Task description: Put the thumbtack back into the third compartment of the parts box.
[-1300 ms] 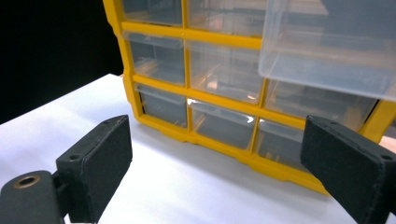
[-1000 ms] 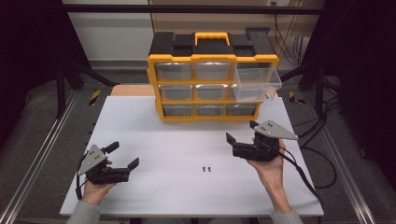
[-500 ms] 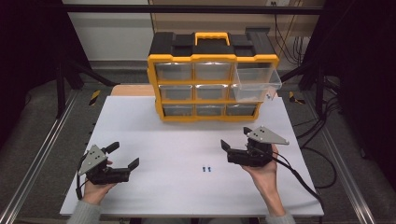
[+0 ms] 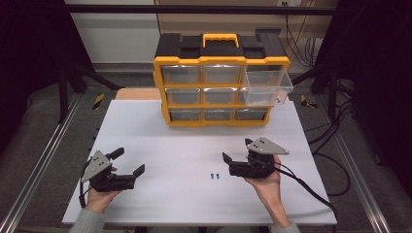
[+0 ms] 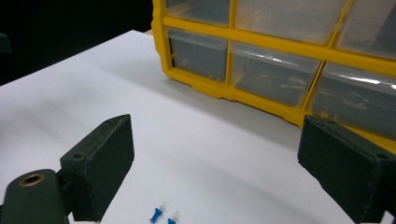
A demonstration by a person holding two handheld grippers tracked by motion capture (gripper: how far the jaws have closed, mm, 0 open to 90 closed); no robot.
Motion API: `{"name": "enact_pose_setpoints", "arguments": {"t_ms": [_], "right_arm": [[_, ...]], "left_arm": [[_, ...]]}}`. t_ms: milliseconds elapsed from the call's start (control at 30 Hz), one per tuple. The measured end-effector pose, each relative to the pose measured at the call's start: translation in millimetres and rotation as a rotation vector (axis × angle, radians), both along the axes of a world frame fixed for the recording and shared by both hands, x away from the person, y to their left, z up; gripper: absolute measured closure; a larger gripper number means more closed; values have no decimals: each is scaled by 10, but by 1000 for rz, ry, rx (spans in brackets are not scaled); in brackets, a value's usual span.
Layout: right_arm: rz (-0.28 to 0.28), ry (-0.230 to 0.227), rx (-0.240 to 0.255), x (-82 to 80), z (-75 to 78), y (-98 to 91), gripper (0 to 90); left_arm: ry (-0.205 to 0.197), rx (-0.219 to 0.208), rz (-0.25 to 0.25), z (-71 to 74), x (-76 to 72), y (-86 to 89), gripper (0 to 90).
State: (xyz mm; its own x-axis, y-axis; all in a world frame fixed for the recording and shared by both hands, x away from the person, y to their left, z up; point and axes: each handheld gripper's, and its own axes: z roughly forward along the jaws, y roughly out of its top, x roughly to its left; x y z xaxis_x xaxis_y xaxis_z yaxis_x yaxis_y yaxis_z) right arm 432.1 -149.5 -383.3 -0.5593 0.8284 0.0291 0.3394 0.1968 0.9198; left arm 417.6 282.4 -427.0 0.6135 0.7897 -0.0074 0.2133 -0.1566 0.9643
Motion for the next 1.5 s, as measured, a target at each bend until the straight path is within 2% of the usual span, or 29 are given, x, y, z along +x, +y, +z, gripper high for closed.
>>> {"name": "enact_pose_setpoints", "arguments": {"t_ms": [333,433,767,1200,1400,1500], "right_arm": [[29,41,-32,1,-136,104,135],[31,64,-19,7,-192,114,149],[35,109,-41,-3,-326,116,165],[61,166,-73,4,-505,227,176],[60,188,-67,14,-569,256,198],[64,200,-83,25,-618,276,211]], "left_arm": [[0,0,0,0,-1,3,18],[0,0,0,0,-1,5,18],[0,-1,-1,-1,-1,3,18],[1,1,-1,-4,0,1,18],[2,1,-1,-6,1,0,18],[0,1,-3,-4,-2,-5,18]]}}
